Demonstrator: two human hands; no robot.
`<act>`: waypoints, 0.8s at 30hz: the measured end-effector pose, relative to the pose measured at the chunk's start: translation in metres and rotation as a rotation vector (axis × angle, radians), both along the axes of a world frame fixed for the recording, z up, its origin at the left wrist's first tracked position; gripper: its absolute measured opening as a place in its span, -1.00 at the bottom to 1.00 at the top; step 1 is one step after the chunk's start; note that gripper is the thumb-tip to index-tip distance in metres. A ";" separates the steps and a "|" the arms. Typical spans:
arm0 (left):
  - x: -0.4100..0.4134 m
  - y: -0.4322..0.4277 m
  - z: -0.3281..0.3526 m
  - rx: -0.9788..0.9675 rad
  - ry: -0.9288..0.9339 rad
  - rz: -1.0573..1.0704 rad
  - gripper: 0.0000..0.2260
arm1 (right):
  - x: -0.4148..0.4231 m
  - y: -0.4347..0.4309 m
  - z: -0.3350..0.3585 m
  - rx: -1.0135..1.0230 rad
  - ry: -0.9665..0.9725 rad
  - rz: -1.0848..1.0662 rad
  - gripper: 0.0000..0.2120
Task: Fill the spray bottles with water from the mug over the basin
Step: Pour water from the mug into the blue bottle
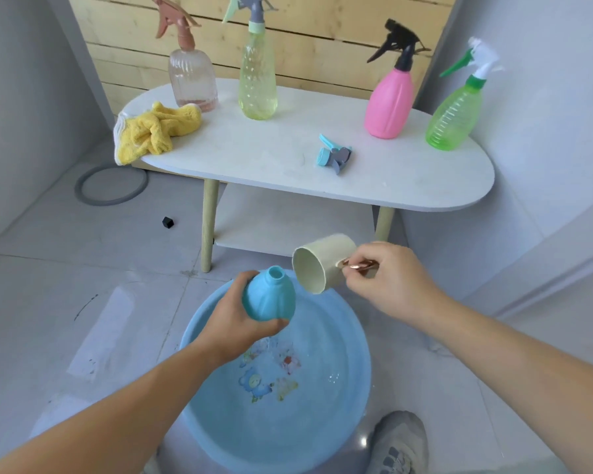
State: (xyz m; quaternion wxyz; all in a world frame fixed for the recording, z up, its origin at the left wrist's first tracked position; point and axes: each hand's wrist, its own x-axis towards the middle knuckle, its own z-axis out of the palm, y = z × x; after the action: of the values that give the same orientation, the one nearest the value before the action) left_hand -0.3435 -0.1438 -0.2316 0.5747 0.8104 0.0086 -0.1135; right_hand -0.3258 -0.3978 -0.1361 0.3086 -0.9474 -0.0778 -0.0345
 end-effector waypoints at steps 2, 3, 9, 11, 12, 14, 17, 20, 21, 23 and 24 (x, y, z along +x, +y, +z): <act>0.007 -0.003 0.012 -0.020 -0.031 -0.013 -0.34 | 0.003 -0.009 0.015 0.170 0.076 -0.123 -0.85; 0.009 -0.005 0.018 -0.029 -0.053 -0.015 -0.34 | 0.007 -0.015 0.021 0.257 0.111 -0.162 -0.84; 0.024 -0.022 0.066 -0.043 -0.165 -0.036 -0.35 | 0.027 -0.048 0.053 0.908 0.185 -0.363 -0.79; 0.029 -0.028 0.082 -0.051 -0.186 -0.048 -0.34 | 0.034 -0.060 0.066 1.047 0.160 -0.399 -0.82; 0.032 -0.031 0.090 -0.050 -0.199 -0.055 -0.34 | 0.038 -0.066 0.073 1.097 0.139 -0.410 -0.83; 0.039 -0.038 0.105 -0.048 -0.224 -0.066 -0.37 | 0.049 -0.079 0.080 1.159 0.094 -0.427 -0.84; 0.052 -0.047 0.127 -0.034 -0.267 -0.081 -0.41 | 0.066 -0.097 0.087 1.192 0.061 -0.469 -0.85; 0.069 -0.055 0.147 -0.035 -0.299 -0.077 -0.37 | 0.084 -0.110 0.088 1.197 0.067 -0.487 -0.86; 0.075 -0.058 0.153 -0.039 -0.307 -0.068 -0.35 | 0.090 -0.113 0.088 1.203 0.074 -0.493 -0.86; 0.089 -0.062 0.161 -0.042 -0.318 -0.053 -0.32 | 0.102 -0.119 0.085 1.220 0.088 -0.506 -0.86; 0.095 -0.063 0.164 -0.047 -0.319 -0.049 -0.31 | 0.108 -0.121 0.083 1.224 0.096 -0.513 -0.86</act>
State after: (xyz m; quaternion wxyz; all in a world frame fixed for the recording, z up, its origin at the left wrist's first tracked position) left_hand -0.2487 -0.2069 -0.0672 0.5848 0.8043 -0.1052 0.0023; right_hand -0.2181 -0.5191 -0.0534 0.7761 -0.5901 0.1975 -0.1025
